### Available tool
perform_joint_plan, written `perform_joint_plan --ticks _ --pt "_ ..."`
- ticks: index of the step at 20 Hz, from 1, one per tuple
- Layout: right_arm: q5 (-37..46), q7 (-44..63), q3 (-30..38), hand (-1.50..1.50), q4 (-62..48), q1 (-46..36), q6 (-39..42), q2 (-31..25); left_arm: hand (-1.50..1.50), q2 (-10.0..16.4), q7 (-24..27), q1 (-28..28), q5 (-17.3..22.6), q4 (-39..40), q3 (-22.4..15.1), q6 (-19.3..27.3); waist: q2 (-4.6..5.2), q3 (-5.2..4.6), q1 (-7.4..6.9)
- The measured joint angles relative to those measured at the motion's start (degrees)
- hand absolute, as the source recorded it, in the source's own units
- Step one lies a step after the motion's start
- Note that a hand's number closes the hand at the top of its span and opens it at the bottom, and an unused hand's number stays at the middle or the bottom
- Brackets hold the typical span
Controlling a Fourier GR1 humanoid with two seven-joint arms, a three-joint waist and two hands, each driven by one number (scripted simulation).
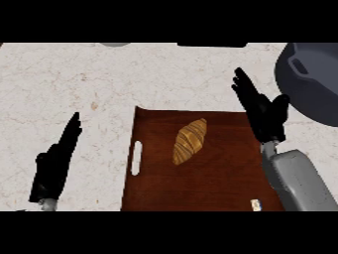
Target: Pick the croissant from the tray and place it in the pot
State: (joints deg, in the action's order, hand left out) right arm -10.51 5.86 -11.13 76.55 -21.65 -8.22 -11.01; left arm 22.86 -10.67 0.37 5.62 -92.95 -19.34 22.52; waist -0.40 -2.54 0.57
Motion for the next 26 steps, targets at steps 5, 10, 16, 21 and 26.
perform_joint_plan --ticks 5,10,16,21,26 --pt "-4.9 -3.8 4.1 1.50 4.8 -2.0 8.4 -5.3 0.00 -1.1 3.6 -4.6 3.2 -1.6 5.1 -0.5 0.14 1.82 0.14" --pt "4.6 -10.0 6.3 -1.50 4.3 -0.9 8.6 -16.0 0.00 -1.4 6.2 -8.8 7.0 -2.4 10.2 -1.6 0.21 2.05 0.82" --pt "12.6 -26.1 4.5 -1.50 7.2 7.9 8.5 -19.2 0.00 -2.2 10.1 -11.6 10.8 1.6 14.1 -6.0 0.40 2.45 0.50" --pt "19.3 -25.2 2.4 -1.50 13.2 12.0 8.6 -22.2 0.00 -2.4 9.9 -13.9 11.2 3.1 15.8 -7.3 0.32 2.49 0.13" --pt "24.4 -13.1 -1.7 -1.50 19.7 10.0 13.9 -26.3 0.00 -3.0 9.0 -15.5 10.8 3.8 15.8 -7.2 0.25 2.45 -0.16"
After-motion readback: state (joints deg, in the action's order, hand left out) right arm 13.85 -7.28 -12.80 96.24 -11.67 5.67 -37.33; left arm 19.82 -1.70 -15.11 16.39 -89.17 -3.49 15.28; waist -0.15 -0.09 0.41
